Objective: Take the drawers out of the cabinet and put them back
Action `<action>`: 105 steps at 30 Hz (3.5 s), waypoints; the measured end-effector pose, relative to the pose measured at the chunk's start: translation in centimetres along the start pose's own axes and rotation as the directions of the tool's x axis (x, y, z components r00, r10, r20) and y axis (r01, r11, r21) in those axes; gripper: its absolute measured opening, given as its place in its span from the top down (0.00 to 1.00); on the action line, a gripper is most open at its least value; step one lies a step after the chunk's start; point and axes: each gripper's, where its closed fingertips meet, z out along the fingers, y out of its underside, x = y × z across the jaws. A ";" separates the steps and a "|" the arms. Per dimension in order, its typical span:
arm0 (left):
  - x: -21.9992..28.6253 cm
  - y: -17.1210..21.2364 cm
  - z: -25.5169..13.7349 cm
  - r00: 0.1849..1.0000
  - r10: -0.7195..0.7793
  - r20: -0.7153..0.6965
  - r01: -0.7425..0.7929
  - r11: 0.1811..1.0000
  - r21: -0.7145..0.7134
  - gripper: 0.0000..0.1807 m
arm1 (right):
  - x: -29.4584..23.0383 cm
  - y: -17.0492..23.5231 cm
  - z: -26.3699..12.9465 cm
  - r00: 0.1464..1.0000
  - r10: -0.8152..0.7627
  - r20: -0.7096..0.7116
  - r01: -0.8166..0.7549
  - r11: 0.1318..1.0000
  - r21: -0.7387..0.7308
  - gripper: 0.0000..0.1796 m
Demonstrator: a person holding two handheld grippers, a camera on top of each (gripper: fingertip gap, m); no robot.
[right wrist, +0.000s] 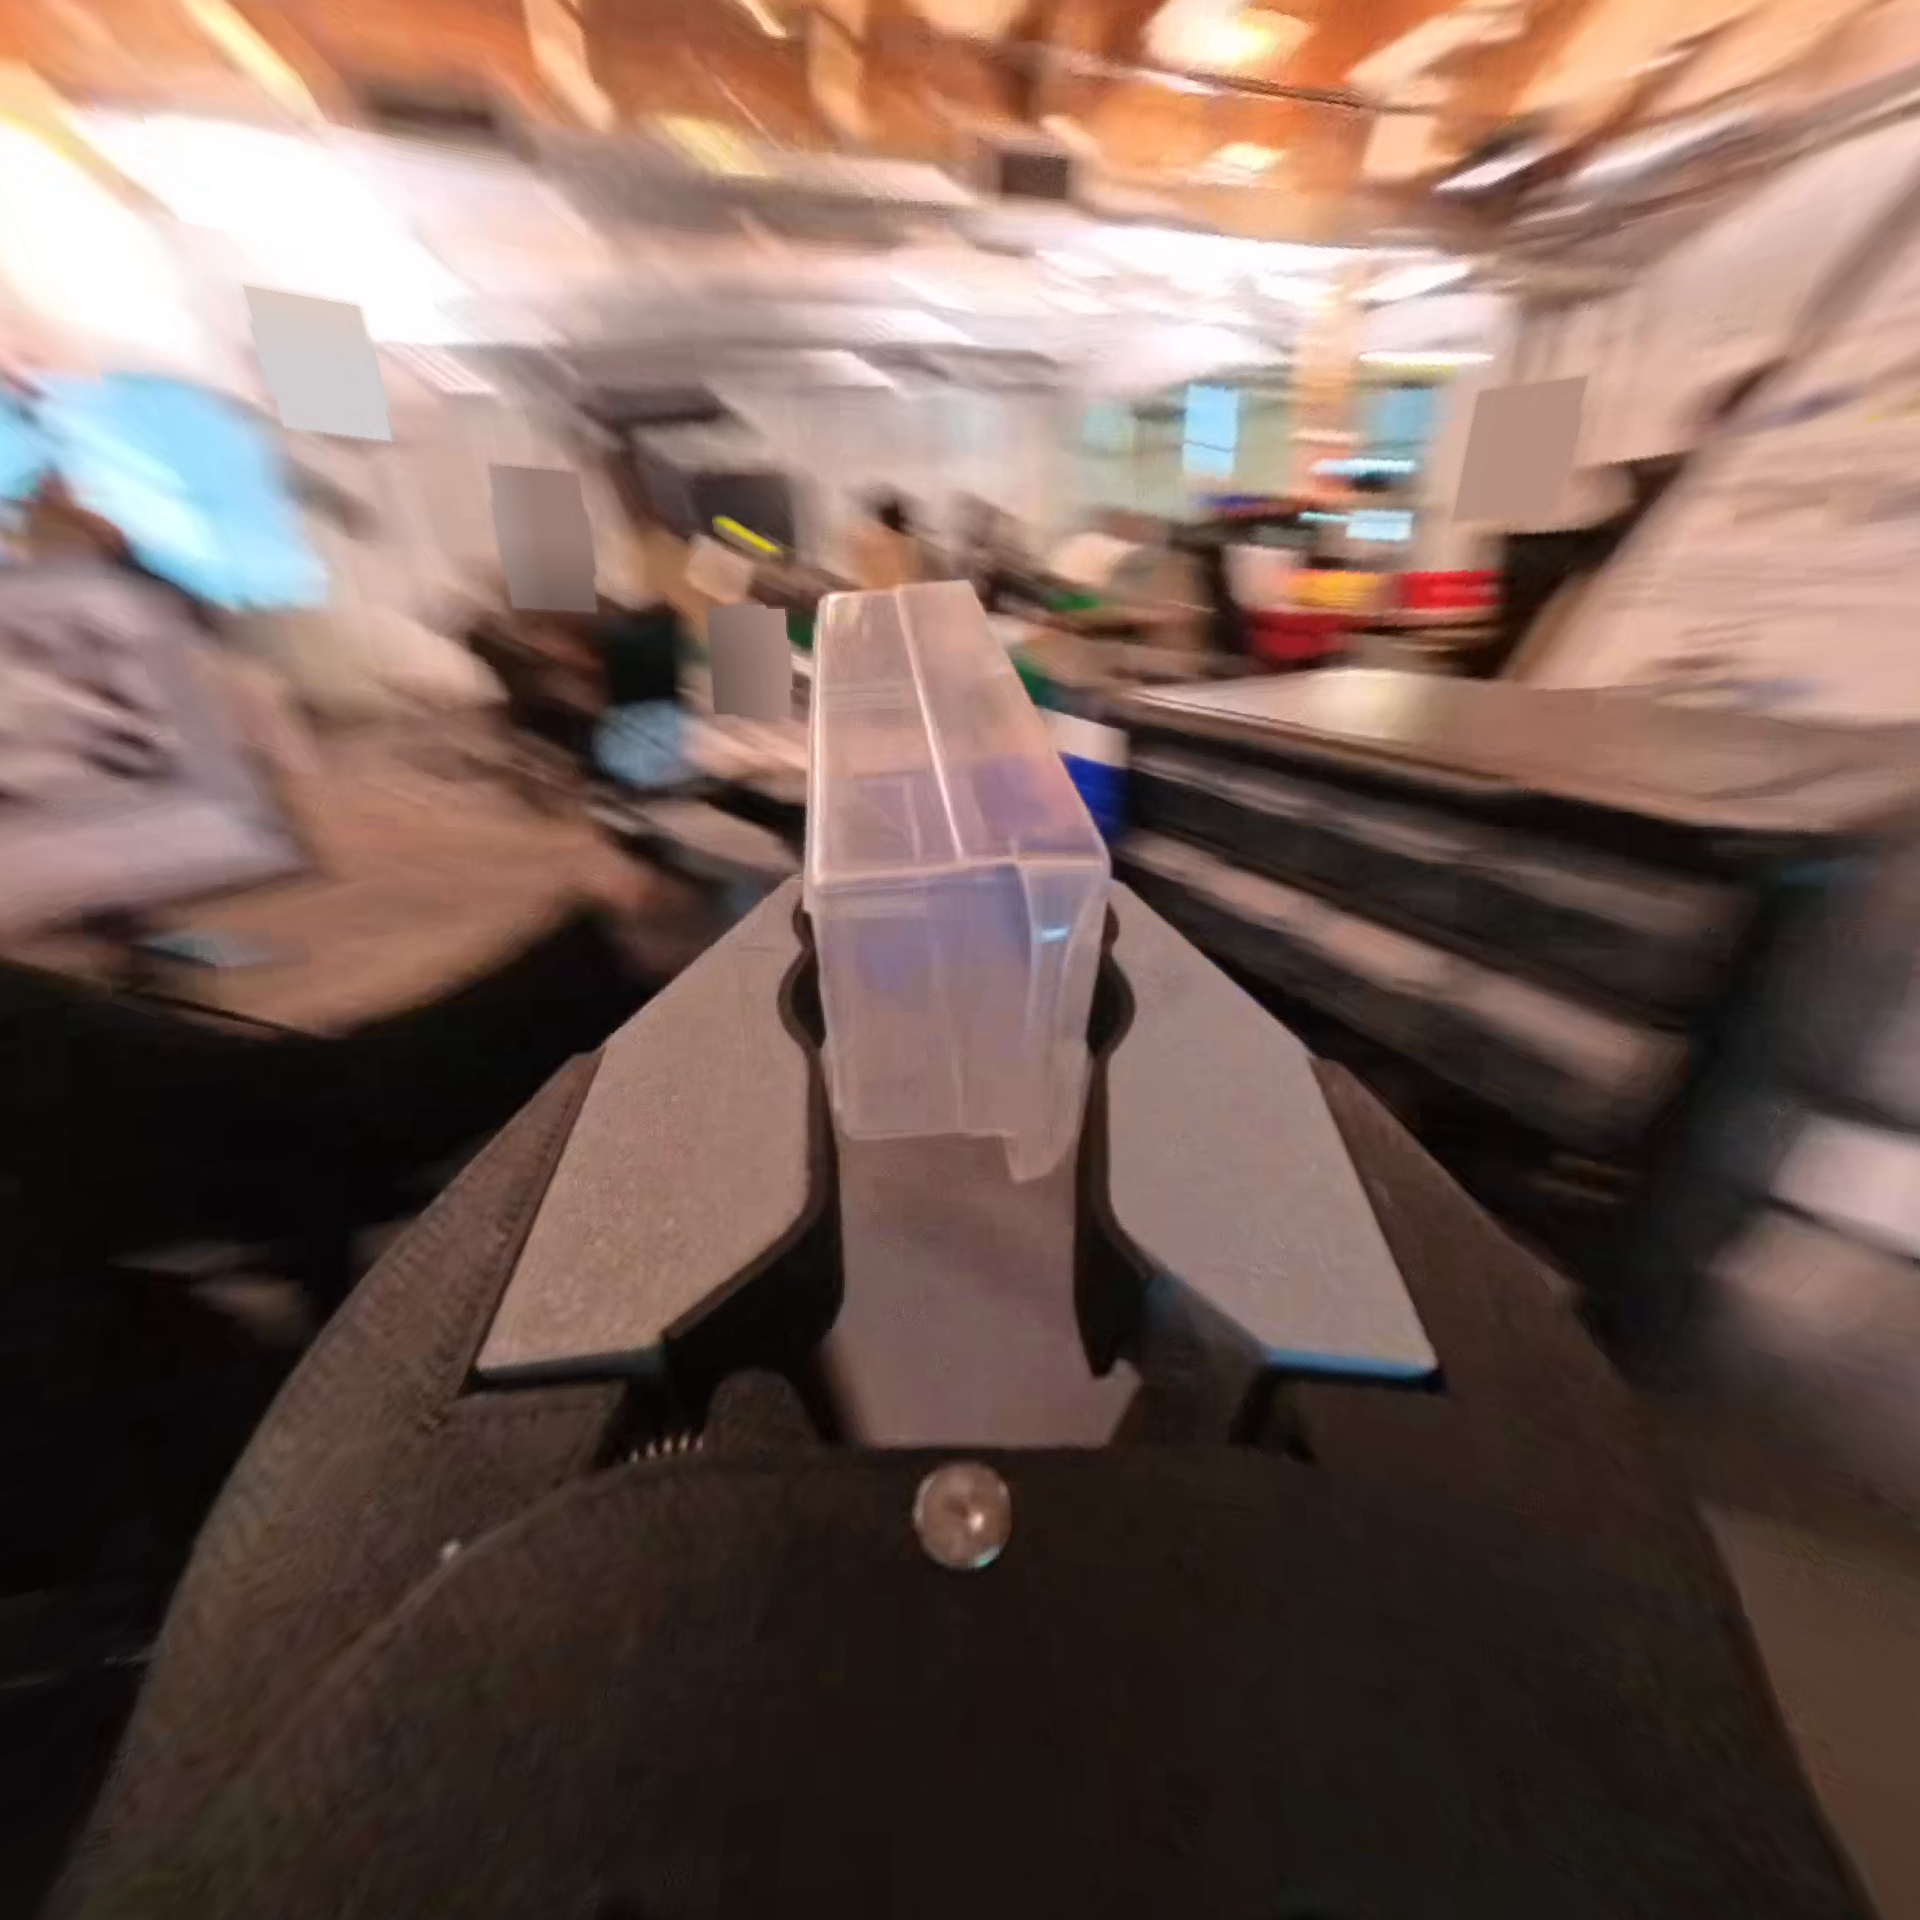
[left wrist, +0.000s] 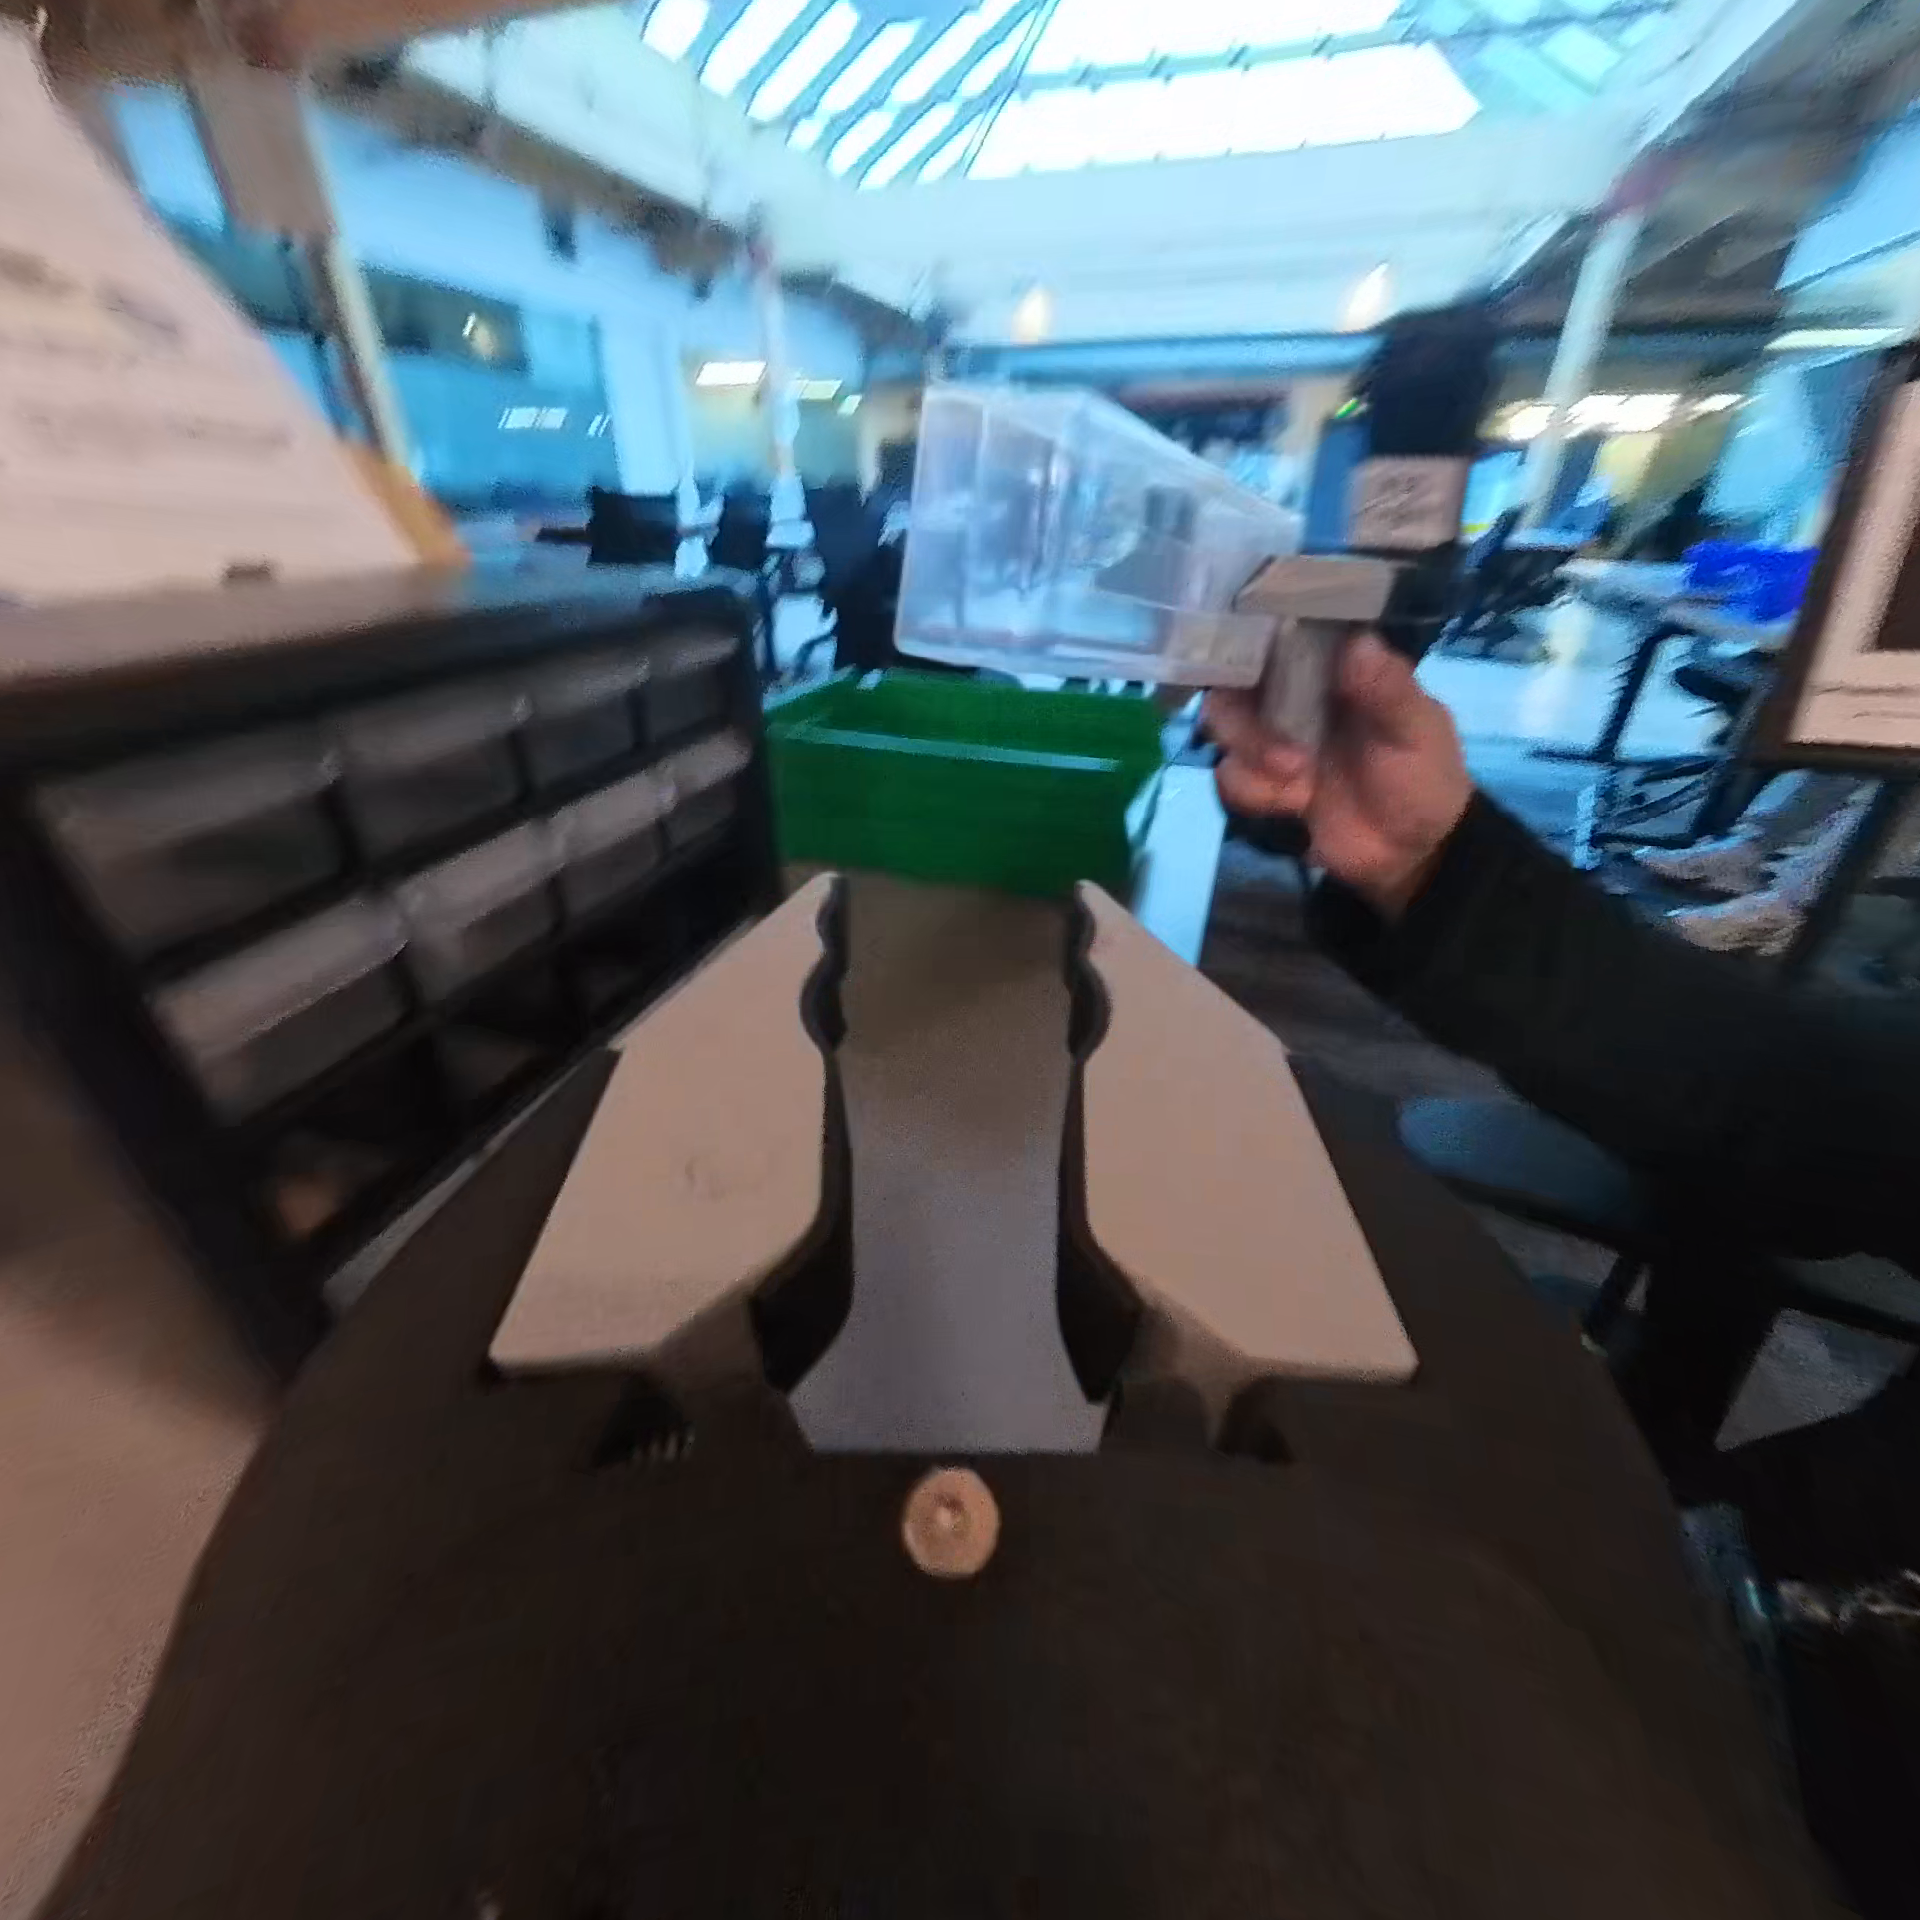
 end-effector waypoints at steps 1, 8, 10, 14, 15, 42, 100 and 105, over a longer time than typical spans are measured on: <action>-0.8 0.6 -0.1 0.999 -0.002 0.043 0.004 0.999 -0.041 0.77 | 1.5 0.7 -0.6 0.979 -0.159 -0.127 0.149 0.985 -0.083 0.73; -4.7 0.3 -0.8 0.974 0.109 0.201 -0.057 0.968 -0.245 0.74 | 7.0 6.6 -0.8 0.443 -0.864 -0.237 0.562 0.474 -0.678 0.73; -7.0 -2.1 -0.7 0.947 0.205 0.248 -0.120 0.941 -0.317 0.73 | 8.0 8.4 -0.5 0.282 -0.951 -0.127 0.575 0.274 -0.771 0.73; -12.6 -5.9 -0.1 0.844 0.424 0.328 -0.220 0.832 -0.509 0.69 | 9.3 9.5 0.6 0.083 -0.997 -0.007 0.553 0.052 -0.831 0.73; -13.7 -6.3 0.0 0.817 0.474 0.329 -0.236 0.794 -0.560 0.68 | 9.2 9.5 0.9 0.057 -0.998 0.005 0.552 0.027 -0.833 0.73; -18.4 -0.9 3.4 0.735 0.678 -0.001 -0.331 0.358 -0.873 0.68 | 8.5 12.7 2.4 -0.001 -0.998 0.066 0.510 -0.057 -0.858 0.73; -18.4 -0.8 3.2 0.662 0.743 -0.099 -0.349 0.188 -0.918 0.70 | 7.3 12.6 3.2 0.826 -0.548 0.133 0.482 0.564 -0.670 0.99; -18.4 -0.8 3.2 0.662 0.742 -0.103 -0.349 0.184 -0.919 0.70 | 10.3 12.8 4.7 0.887 -0.459 0.051 0.374 0.648 -0.663 1.00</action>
